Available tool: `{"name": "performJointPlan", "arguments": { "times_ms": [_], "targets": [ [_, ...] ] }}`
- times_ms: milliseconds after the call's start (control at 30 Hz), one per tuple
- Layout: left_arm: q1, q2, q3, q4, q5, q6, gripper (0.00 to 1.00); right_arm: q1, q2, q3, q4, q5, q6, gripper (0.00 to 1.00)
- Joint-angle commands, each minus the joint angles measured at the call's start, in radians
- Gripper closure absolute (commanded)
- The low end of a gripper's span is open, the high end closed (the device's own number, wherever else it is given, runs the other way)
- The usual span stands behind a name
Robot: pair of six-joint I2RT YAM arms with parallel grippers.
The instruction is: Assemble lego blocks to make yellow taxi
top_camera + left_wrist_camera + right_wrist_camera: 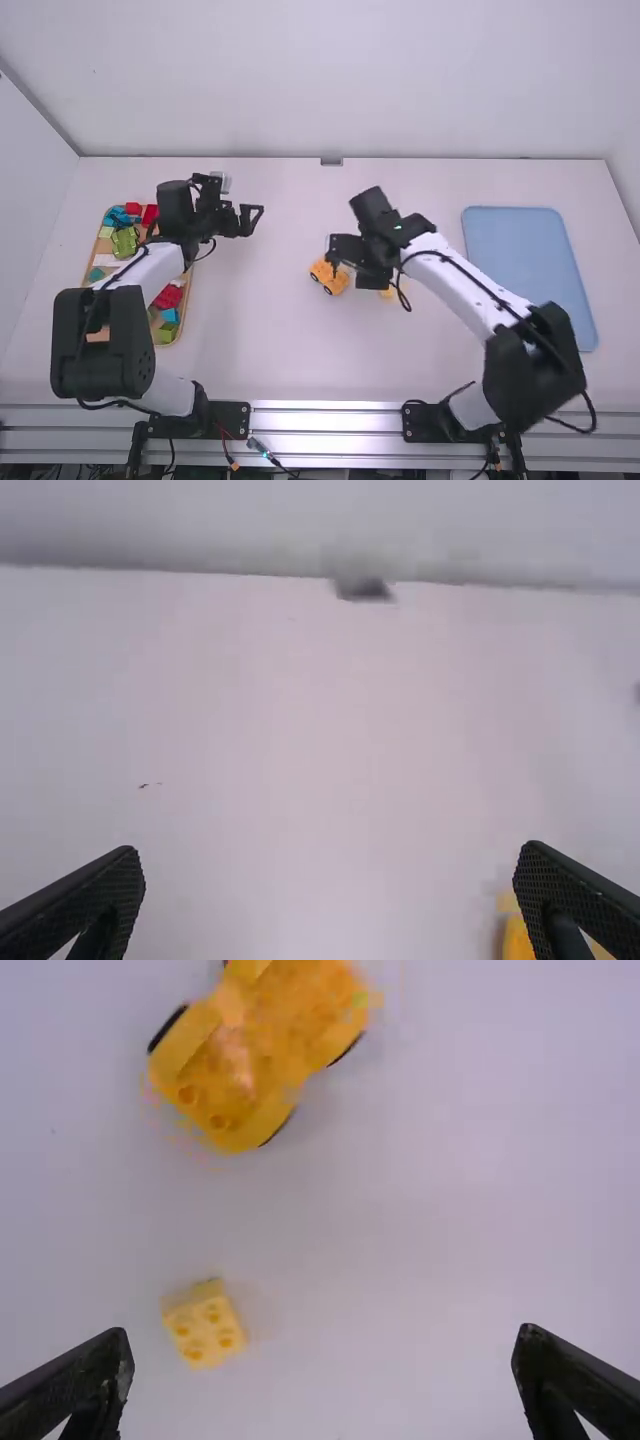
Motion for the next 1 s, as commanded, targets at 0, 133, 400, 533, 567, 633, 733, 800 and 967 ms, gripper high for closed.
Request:
{"name": "performJointPlan", "arguments": {
  "times_ms": [0, 133, 400, 533, 567, 633, 733, 800, 967],
  "targets": [
    [0.008, 0.004, -0.008, -0.046, 0.357, 0.472, 0.01, -0.080, -0.071, 0.002, -0.016, -0.267, -0.019, 0.01],
    [-0.016, 0.004, 0.000, -0.222, 0.439, 0.921, 0.01, -0.179, -0.113, 0.002, -0.047, -0.426, -0.009, 0.01],
    [-0.167, 0.065, 0.097, -0.493, 0.329, 1.301, 0.01, -0.262, -0.112, 0.002, -0.130, -0.609, -0.012, 0.01],
    [-0.269, 0.173, 0.241, -0.659, 0.228, 1.416, 0.01, -0.261, -0.112, 0.002, -0.135, -0.597, -0.036, 0.01],
    [-0.290, 0.220, 0.298, -0.733, 0.210, 1.487, 0.01, -0.256, -0.112, 0.002, -0.138, -0.605, -0.037, 0.01],
    [-0.305, 0.277, 0.364, -0.819, 0.194, 1.567, 0.01, -0.249, -0.112, 0.000, -0.134, -0.608, -0.035, 0.01],
    [-0.309, 0.364, 0.446, -0.935, 0.200, 1.721, 0.01, -0.247, -0.112, -0.035, -0.069, -0.603, -0.033, 0.01],
    [-0.306, 0.433, 0.504, -1.019, 0.208, 1.822, 0.01, -0.256, -0.112, -0.107, 0.056, -0.605, 0.010, 0.01],
    [-0.314, 0.528, 0.578, -1.072, 0.213, 1.866, 0.01, -0.277, -0.112, -0.238, 0.277, -0.616, 0.117, 0.01]
  ]
}}
